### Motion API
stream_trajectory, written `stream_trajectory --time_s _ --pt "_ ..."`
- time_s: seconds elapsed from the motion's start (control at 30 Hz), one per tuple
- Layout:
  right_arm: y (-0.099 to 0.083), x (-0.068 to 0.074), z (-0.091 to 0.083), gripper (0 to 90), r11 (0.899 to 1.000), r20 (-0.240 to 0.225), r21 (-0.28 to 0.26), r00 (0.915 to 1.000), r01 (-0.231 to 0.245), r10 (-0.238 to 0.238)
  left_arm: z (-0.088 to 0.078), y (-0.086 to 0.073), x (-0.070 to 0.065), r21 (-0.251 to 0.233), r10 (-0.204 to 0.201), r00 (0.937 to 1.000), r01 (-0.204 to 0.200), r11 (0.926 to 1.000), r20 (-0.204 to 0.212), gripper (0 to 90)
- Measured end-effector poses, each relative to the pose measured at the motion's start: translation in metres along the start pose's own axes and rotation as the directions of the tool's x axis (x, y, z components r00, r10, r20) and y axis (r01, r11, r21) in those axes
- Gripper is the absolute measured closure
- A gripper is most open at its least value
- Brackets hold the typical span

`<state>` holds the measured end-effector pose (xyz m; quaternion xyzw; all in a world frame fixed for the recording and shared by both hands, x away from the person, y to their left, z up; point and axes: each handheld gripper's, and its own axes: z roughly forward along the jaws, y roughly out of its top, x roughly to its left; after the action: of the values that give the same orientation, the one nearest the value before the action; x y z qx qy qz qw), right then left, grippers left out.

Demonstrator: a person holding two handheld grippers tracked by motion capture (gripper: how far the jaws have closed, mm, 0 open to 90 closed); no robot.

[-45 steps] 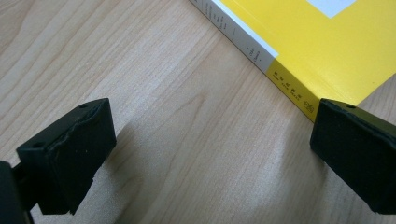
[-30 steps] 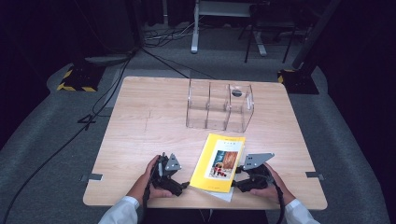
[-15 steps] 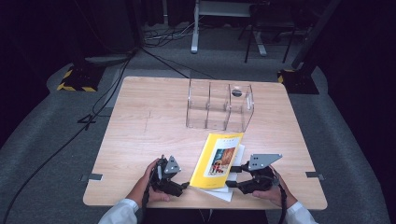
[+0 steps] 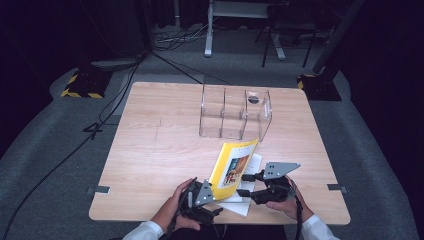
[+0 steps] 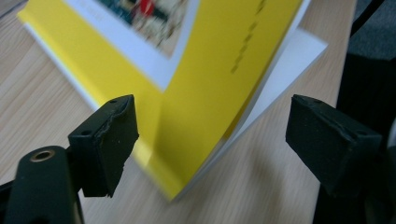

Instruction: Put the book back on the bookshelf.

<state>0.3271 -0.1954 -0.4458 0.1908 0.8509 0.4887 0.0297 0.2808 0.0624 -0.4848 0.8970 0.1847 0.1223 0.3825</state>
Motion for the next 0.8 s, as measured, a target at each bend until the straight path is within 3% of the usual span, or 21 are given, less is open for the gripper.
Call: stream_trajectory --time_s 0.07,0.13,0.23,0.43,0.47,0.5,0.6,0.63,0.7,0.8 --pt "0.001 0.000 0.001 45.5 1.000 0.002 0.000 1.0000 -0.001 0.001 0.006 0.005 -0.008 -0.009 0.032 0.9993 -0.032 0.9994 -0.017 19.4" --pt "0.001 0.000 0.001 45.4 1.000 -0.001 -0.002 1.0000 -0.005 0.005 0.009 0.007 -0.012 -0.011 0.038 0.9984 -0.039 0.9992 -0.040 19.5" --pt "0.001 -0.001 0.001 45.4 1.000 -0.002 -0.006 0.9999 -0.012 0.012 0.011 0.008 -0.013 -0.012 0.015 0.9959 -0.016 0.9998 -0.089 24.5" --pt "0.002 0.000 -0.001 45.4 1.000 -0.007 -0.017 0.9999 -0.015 0.015 0.010 0.007 -0.009 -0.031 -0.003 0.9917 -0.001 0.9995 -0.128 36.0" --pt "0.003 0.000 -0.002 45.2 1.000 -0.009 -0.018 0.9998 -0.018 0.017 0.009 0.007 -0.008 -0.029 0.000 0.9900 -0.004 0.9996 -0.141 43.8" --pt "0.003 0.000 -0.002 44.8 1.000 -0.008 -0.014 0.9999 -0.015 0.015 0.008 0.007 -0.007 -0.039 -0.010 0.9905 0.004 0.9992 -0.138 49.0" --pt "0.002 -0.001 -0.004 44.9 0.999 -0.008 -0.020 0.9997 -0.025 0.025 0.003 0.009 -0.004 -0.057 0.013 0.9921 -0.020 0.9982 -0.125 59.5" --pt "0.002 -0.001 -0.004 44.9 0.999 -0.008 -0.020 0.9997 -0.025 0.025 0.001 0.009 -0.003 -0.061 0.020 0.9918 -0.028 0.9977 -0.126 59.5" --pt "0.001 -0.003 -0.007 43.9 0.999 -0.017 -0.028 0.9995 -0.029 0.028 -0.004 0.009 0.000 -0.080 0.016 0.9920 -0.027 0.9964 -0.125 69.7" --pt "0.001 -0.003 -0.010 43.9 0.999 -0.016 -0.026 0.9997 -0.018 0.018 -0.010 0.010 0.002 -0.092 0.028 0.9911 -0.041 0.9949 -0.130 75.8"
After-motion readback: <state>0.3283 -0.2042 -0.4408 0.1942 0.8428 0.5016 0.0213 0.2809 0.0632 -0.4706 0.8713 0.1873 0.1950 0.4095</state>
